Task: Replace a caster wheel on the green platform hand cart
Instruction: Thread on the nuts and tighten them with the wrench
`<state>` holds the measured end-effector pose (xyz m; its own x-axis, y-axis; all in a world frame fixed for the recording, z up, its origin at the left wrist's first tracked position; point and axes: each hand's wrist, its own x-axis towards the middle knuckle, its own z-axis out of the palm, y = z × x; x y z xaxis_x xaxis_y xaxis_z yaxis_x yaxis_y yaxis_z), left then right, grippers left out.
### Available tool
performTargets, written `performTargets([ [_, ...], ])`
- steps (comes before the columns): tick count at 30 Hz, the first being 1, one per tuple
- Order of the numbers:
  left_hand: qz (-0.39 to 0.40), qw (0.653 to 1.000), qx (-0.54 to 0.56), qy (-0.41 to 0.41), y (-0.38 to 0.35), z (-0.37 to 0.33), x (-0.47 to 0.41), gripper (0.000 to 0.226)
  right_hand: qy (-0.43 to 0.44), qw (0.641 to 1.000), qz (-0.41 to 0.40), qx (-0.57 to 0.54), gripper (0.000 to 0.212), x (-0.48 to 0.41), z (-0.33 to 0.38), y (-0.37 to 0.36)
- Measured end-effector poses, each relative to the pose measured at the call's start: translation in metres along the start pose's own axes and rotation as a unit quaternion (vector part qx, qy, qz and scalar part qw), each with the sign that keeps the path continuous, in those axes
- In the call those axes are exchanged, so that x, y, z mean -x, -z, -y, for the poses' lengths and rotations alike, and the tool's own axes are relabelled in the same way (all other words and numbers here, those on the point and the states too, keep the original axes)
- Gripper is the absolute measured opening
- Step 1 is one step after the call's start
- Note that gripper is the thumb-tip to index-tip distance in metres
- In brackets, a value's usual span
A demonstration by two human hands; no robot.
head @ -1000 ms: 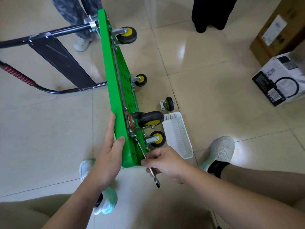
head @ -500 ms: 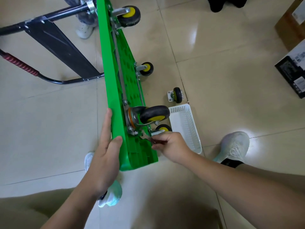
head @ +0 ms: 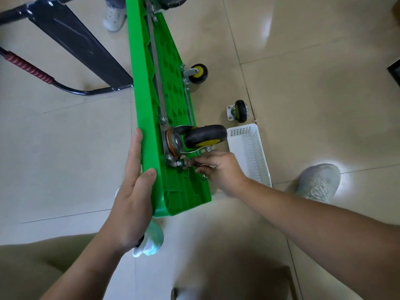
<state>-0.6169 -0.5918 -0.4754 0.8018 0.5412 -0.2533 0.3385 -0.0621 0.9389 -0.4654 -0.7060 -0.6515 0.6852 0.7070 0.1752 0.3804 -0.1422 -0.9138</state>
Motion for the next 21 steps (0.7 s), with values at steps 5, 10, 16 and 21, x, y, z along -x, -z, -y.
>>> performTargets([
  [5,-0.01,1.0,0.0,-0.002,-0.002,-0.001,0.001,0.063,0.005,0.999,-0.009,-0.037,0.031,-0.005,-0.001,-0.005],
  [10,-0.014,1.0,-0.002,0.002,-0.002,0.0,0.001,0.063,0.017,0.999,-0.015,-0.04,0.033,-0.006,-0.006,-0.009],
  [16,-0.018,1.0,0.01,0.007,-0.006,-0.001,0.001,0.064,0.012,0.999,0.007,-0.048,0.031,0.005,-0.008,-0.011],
  [21,-0.015,1.0,0.004,0.014,-0.002,0.001,0.002,0.065,-0.093,0.99,0.065,-0.085,0.032,0.02,0.005,-0.011],
])
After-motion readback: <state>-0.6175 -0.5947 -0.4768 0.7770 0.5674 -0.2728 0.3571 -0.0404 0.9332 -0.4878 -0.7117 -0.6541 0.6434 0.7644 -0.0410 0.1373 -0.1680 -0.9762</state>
